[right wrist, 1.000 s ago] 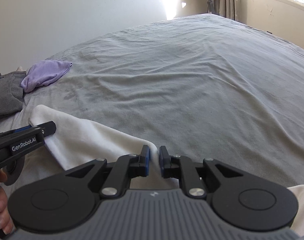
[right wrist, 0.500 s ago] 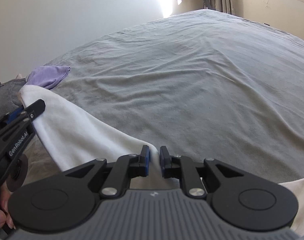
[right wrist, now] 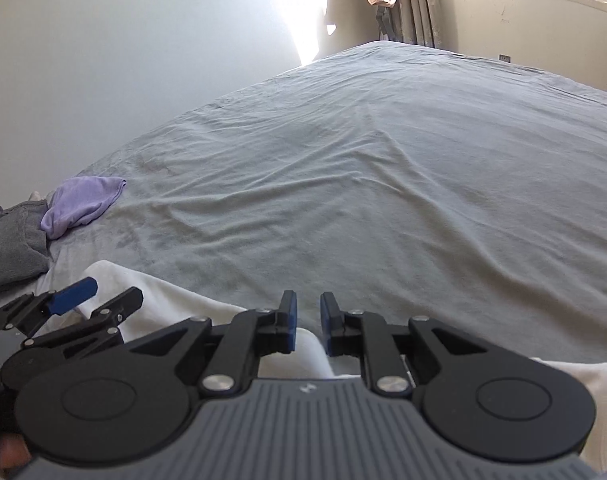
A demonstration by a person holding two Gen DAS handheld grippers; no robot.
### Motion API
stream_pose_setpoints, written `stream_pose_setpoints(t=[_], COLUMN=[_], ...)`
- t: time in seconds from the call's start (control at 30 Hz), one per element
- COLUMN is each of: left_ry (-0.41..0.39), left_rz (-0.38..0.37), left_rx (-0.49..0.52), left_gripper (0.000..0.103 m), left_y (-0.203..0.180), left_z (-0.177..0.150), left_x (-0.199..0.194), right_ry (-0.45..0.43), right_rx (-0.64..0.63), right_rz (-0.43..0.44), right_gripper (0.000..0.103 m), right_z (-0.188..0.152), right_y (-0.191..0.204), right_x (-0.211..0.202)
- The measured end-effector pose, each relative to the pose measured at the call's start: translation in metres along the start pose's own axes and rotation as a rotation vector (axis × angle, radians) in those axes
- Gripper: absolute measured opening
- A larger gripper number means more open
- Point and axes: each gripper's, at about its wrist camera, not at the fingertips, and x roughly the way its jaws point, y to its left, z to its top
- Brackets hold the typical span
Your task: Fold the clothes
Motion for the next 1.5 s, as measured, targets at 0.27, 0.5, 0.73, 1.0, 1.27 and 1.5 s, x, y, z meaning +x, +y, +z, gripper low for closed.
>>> stream_pose_setpoints(t=[0.27,0.5,0.73,1.0,1.27,1.5], left_ry=[-0.027,0.028,0.033,0.031,0.009,-0.065], left_rz=[-0.002,-0.037,-0.029,-0.015,-0.003,-0.116], left_rx=[0.058,0.091,0.099,0.107,0.116,0.175], left_gripper=[0.053,0.054,0.054,0.058,0.060,0.059], left_y=[-0.013,-0.018,-0.020,-0.021,-0.021,-0.035], left_z=[-0.007,-0.014,-0.017,-0.019,-0.016,-0.015], left_x=[-0.003,0.005,0.006,0.006,0.002,-0.016], right_ry=[0.035,0.125,0.194,-0.013,0.002,-0.079], right_rx=[0.015,-0.095,-0.203,-0.224,-0.194,0.015], right_rz=[-0.230,-0.312,-0.209,-0.380,-0.432,-0.442], right_gripper=[0.049,0.052,0.041,0.008,0.027,0.045], right_z=[-0.010,-0.024,-0.028,-0.044,-0.041,-0.045], right_y=[-0.075,-0.094,-0.082,-0.074,-0.070,-0.101], right_x=[-0.037,-0.019,0.001,-0.016,-0.008,-0.072])
